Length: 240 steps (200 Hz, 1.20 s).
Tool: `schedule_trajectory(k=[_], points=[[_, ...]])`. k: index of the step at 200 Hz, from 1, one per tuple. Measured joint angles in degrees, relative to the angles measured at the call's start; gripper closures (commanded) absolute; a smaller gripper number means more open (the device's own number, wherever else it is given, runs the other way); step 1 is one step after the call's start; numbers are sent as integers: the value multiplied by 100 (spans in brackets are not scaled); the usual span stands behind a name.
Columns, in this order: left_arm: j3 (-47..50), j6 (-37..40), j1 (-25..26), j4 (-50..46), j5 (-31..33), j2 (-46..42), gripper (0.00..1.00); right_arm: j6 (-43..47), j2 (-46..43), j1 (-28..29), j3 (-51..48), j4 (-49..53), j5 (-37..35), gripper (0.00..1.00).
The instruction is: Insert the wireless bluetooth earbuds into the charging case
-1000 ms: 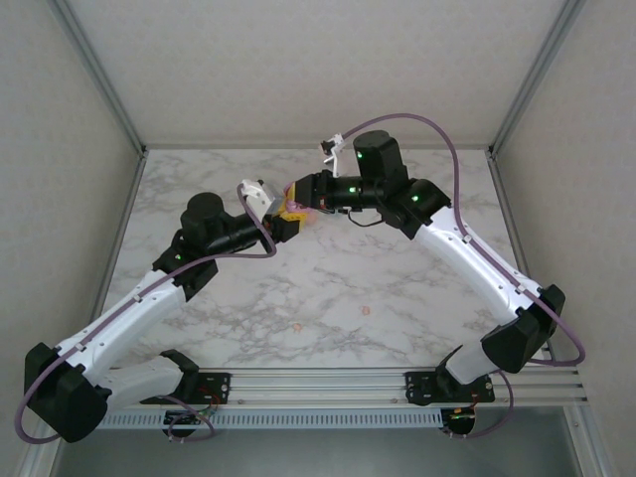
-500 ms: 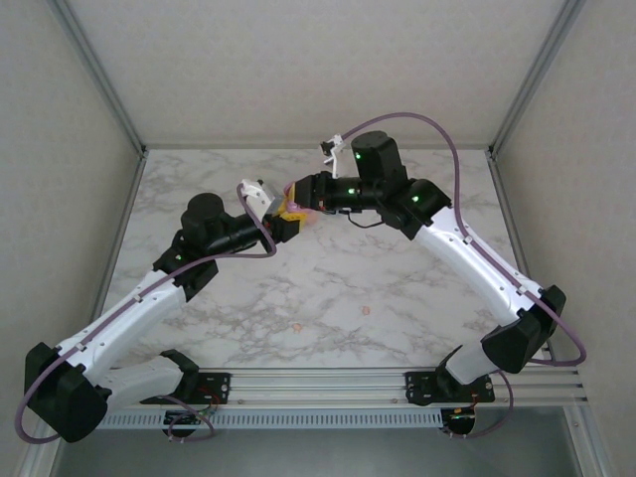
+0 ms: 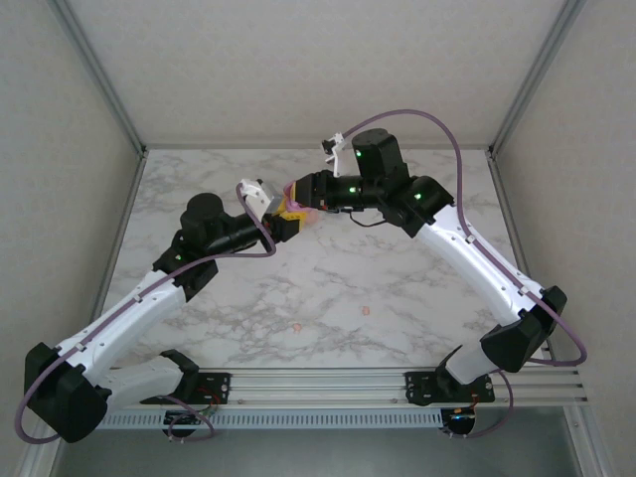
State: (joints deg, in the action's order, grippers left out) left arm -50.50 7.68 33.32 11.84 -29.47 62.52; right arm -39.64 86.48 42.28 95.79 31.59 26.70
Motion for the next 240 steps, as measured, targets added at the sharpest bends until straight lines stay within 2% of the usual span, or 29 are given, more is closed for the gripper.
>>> schedule_trajectory(k=[54,137,156,169,197,240], points=[[0,0,2,-2,0,0,79,0,0,0,66,61,4,64],[0,4,2,0,-2,-31,79,127,-186,-2,96,101,-199,60],[0,26,2,-2,-2,-37,79,203,-442,-2,28,79,-468,57],[0,74,2,-13,-7,-39,79,264,-671,-2,-52,81,-776,51],[0,177,2,-105,-46,-96,79,299,-940,-11,-61,131,-1497,47],[-17,308,42,-227,-190,-210,79,278,-372,-116,437,402,-1727,40]])
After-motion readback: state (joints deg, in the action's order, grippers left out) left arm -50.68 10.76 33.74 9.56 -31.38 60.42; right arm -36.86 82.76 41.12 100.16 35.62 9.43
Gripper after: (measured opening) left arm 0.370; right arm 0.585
